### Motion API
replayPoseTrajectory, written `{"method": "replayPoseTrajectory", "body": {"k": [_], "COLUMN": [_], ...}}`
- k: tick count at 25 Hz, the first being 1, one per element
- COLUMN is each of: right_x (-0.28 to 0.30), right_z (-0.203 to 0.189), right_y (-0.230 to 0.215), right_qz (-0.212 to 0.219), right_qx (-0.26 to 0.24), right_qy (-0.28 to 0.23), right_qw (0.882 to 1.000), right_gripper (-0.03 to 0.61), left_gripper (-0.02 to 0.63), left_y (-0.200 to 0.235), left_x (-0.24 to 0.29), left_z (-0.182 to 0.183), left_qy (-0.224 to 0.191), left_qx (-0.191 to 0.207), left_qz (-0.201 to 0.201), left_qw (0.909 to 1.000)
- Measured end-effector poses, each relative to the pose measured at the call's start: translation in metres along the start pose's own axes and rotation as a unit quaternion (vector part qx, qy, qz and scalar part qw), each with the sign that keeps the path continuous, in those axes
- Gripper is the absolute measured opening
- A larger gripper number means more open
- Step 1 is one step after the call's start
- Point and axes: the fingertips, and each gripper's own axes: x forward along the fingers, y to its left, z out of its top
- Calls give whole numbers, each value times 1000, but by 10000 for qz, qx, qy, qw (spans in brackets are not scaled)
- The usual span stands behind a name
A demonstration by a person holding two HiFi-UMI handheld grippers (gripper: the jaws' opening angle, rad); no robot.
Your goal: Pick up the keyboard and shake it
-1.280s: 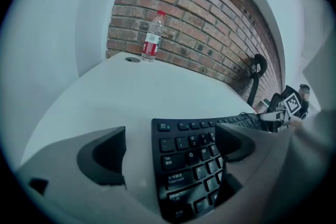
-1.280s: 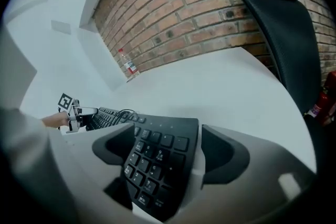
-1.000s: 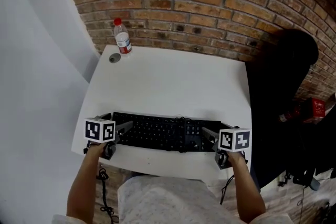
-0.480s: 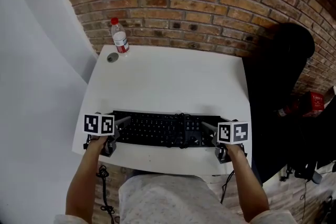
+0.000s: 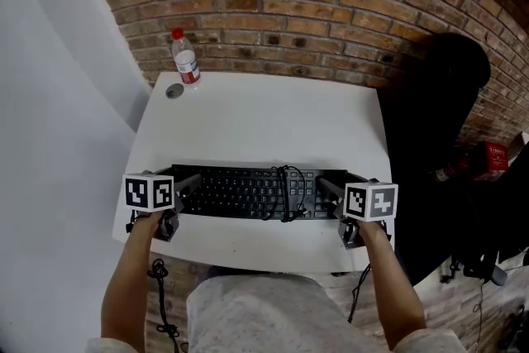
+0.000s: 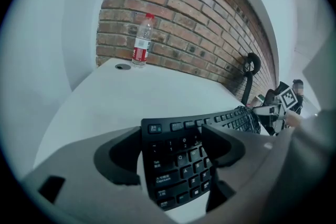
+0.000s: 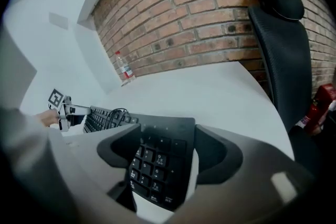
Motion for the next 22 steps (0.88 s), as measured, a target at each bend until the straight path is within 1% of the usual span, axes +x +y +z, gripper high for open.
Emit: {"method": "replayPoseTrajectory", "body": {"k": [1, 2, 8, 12, 17, 19, 22], "right_x": [-1, -2, -7, -9, -17, -20, -25], "right_z": [4, 8, 19, 30, 49, 52, 50], "right_y": [0, 1, 1, 2, 4, 7, 11], "right_qz": [29, 48, 2, -60, -242, -253, -224], "right_qx": [34, 37, -79, -227, -528, -610, -671], "right_qy": [-78, -126, -274, -399, -846, -1039, -1230], "right_qw": [10000, 9999, 9996, 9989, 9947, 9924, 9899], "right_gripper": [320, 310, 305, 295, 270, 267, 264], "left_gripper": [353, 351, 345, 344, 328, 322, 315], "left_y": [1, 2, -2, -2, -3, -3, -2], "left_x": [-1, -2, -7, -9, -15, -20, -24], "left_z": [4, 7, 27, 39, 52, 55, 56], "left_qy": [-55, -103, -308, -545, -926, -1089, -1220], "left_qx": [29, 59, 275, 446, 639, 703, 741], "left_qz": [-2, -4, 6, 21, -12, -13, -8], "left_qw": [10000, 9999, 9991, 9975, 9937, 9916, 9898]}}
